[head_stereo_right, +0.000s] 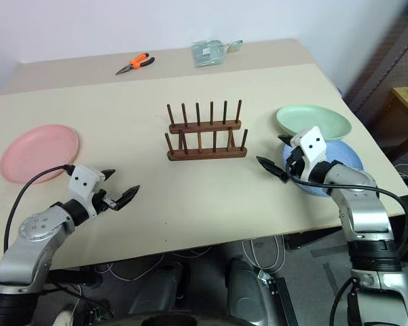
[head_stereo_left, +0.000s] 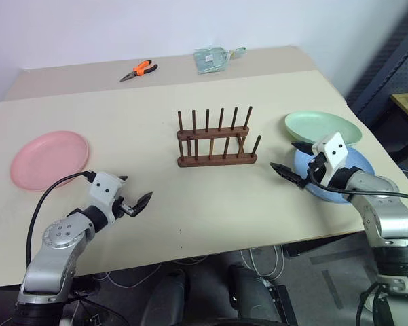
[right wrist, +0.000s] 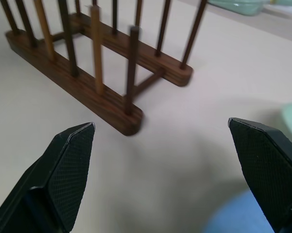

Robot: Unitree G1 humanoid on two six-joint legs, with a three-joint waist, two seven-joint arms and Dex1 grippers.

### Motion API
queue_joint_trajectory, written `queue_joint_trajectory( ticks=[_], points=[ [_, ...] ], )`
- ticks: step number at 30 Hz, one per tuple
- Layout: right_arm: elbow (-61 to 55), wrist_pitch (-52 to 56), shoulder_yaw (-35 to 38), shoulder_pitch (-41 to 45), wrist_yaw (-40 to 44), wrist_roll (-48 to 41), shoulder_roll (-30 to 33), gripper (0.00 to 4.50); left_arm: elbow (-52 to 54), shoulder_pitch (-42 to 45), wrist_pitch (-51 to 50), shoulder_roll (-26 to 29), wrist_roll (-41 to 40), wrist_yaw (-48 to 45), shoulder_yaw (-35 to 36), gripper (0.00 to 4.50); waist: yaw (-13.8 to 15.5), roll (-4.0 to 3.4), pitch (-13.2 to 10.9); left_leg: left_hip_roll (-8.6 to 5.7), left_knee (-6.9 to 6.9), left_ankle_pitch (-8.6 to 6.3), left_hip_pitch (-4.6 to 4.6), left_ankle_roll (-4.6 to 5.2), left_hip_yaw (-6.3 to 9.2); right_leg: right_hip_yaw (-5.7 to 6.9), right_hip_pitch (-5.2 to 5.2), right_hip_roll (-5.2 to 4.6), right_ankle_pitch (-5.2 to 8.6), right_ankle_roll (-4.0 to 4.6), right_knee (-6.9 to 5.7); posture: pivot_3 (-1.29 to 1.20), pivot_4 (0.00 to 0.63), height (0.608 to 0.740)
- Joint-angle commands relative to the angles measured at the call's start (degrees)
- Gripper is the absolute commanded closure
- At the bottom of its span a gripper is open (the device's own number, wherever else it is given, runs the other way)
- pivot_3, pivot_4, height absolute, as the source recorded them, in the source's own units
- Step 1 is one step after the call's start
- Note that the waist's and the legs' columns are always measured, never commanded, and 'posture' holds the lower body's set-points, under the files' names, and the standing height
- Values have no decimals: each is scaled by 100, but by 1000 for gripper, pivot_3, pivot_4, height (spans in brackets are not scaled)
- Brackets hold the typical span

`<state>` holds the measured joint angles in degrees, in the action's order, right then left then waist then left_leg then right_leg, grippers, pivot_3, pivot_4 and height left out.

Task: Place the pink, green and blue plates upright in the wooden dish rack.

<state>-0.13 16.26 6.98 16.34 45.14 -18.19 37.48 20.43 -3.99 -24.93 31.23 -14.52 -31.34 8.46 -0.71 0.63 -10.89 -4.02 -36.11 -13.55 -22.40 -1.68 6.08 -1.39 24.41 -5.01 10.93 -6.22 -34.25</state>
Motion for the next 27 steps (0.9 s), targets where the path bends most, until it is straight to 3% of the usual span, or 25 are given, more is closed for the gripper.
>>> queue_joint_trajectory(
  ticks=[1,7,11,17,24,27],
  points=[
    [-196,-52,32,123,-61,11,-20,0,152,95,-38,17,-78,-14,19,49,1,0,0,0,0,0,0,0,0,0,0,0,0,0,0,0,150,739],
    [-367,179,-60,89,-21,-116,-79,0,-116,301,-8,77,-149,-336,-110,49,2,0,0,0,0,0,0,0,0,0,0,0,0,0,0,0,150,739],
    [-837,331,-126,-111,-185,-79,-118,0,-926,1093,143,179,-156,-1070,-578,49,16,0,0,-1,0,0,0,0,0,1,0,1,0,0,0,0,150,739],
    [-1692,631,-84,-696,-408,-208,-199,0,-3698,3076,1332,-116,607,-2034,-1668,49,85,3,2,-10,-5,0,-2,1,1,2,-4,-2,-10,-20,2,0,150,739],
    [-2313,779,34,-1151,-750,-142,-243,0,-6456,4658,2473,-1007,1027,-2582,-2034,49,114,5,6,-14,-7,-1,-1,3,-3,2,-3,-2,-12,-23,3,0,150,739],
    [-2473,793,55,-1347,-834,-109,-232,0,-7136,4977,2812,-1253,1183,-2664,-2064,877,146,8,8,-16,-8,-2,-1,4,0,3,-7,-2,-11,-25,3,0,150,739]
  ],
)
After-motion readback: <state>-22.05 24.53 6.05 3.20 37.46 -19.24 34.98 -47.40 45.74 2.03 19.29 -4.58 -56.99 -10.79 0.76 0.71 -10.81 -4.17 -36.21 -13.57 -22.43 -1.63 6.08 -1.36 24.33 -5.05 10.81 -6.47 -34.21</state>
